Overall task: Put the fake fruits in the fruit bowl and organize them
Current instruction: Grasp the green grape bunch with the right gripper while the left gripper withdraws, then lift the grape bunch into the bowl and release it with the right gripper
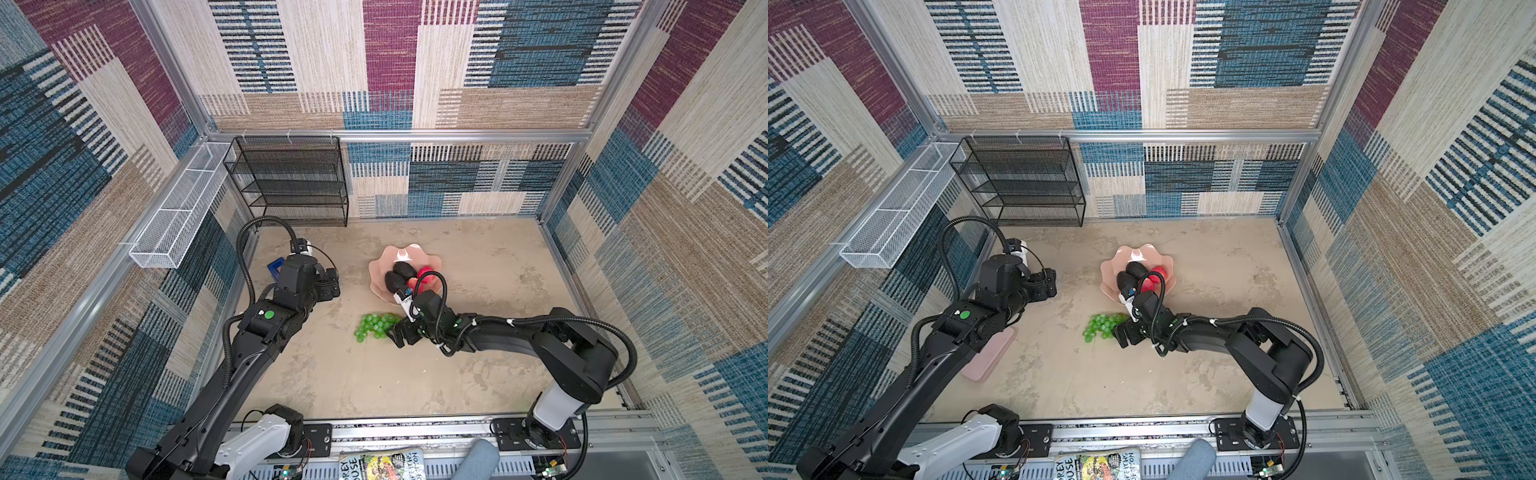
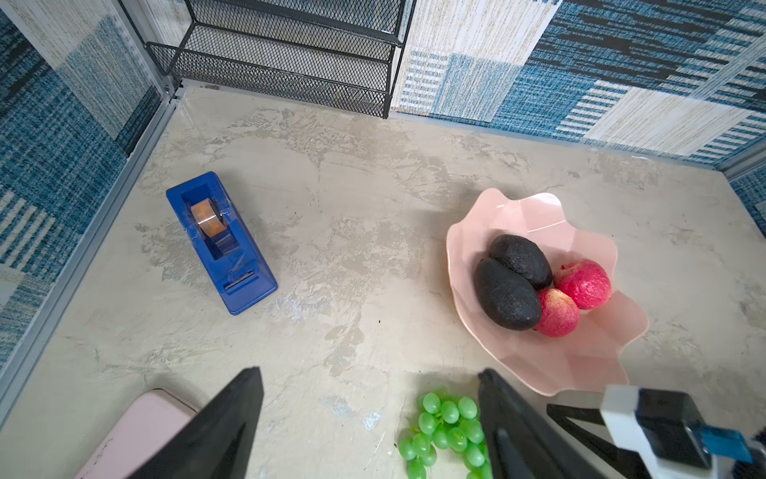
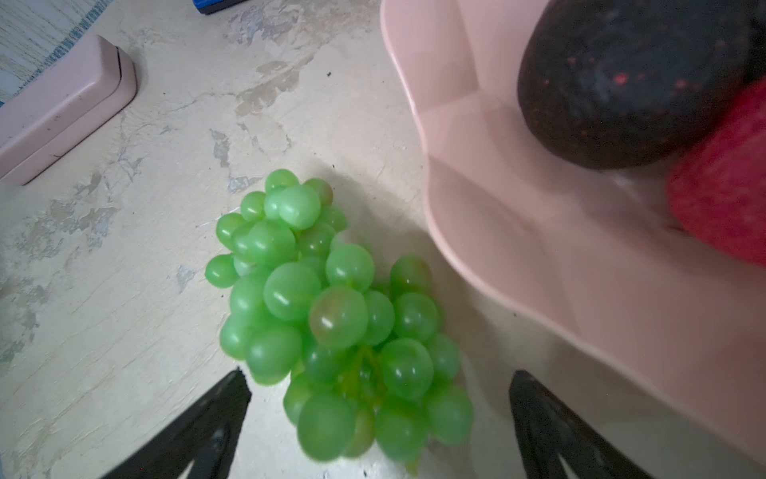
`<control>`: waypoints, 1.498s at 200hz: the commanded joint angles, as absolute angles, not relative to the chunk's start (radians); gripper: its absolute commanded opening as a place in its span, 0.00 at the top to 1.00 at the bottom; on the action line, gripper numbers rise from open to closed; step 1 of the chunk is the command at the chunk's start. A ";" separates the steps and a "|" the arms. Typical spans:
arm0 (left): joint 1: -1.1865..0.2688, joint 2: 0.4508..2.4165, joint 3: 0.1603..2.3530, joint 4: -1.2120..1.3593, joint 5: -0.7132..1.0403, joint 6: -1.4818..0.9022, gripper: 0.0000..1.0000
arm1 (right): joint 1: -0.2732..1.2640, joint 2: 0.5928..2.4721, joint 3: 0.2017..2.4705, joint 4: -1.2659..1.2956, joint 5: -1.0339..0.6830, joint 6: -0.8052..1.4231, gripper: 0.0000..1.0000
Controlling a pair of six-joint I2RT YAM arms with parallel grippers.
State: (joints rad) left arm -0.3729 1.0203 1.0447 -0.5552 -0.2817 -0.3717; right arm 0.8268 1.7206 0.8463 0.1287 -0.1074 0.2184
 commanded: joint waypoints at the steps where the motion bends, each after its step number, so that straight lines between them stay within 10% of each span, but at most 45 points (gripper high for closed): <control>1: -0.367 1.004 1.041 -0.564 -0.294 -0.390 0.15 | 0.827 1.776 0.889 0.179 -0.131 0.187 0.00; 47: -0.357 0.976 1.023 -0.573 -0.302 -0.390 0.15 | 0.828 1.866 0.952 0.177 -0.140 0.148 0.04; 93: -0.348 0.975 1.023 -0.571 -0.299 -0.385 0.15 | 0.839 1.850 0.930 0.187 -0.177 0.141 0.40; 165: -0.336 0.970 1.013 -0.562 -0.290 -0.391 0.14 | 0.859 1.789 0.974 0.156 -0.224 0.152 0.63; 299: -0.308 0.890 0.978 -0.570 -0.330 -0.387 0.14 | 0.675 1.676 1.241 0.017 -0.251 0.186 0.64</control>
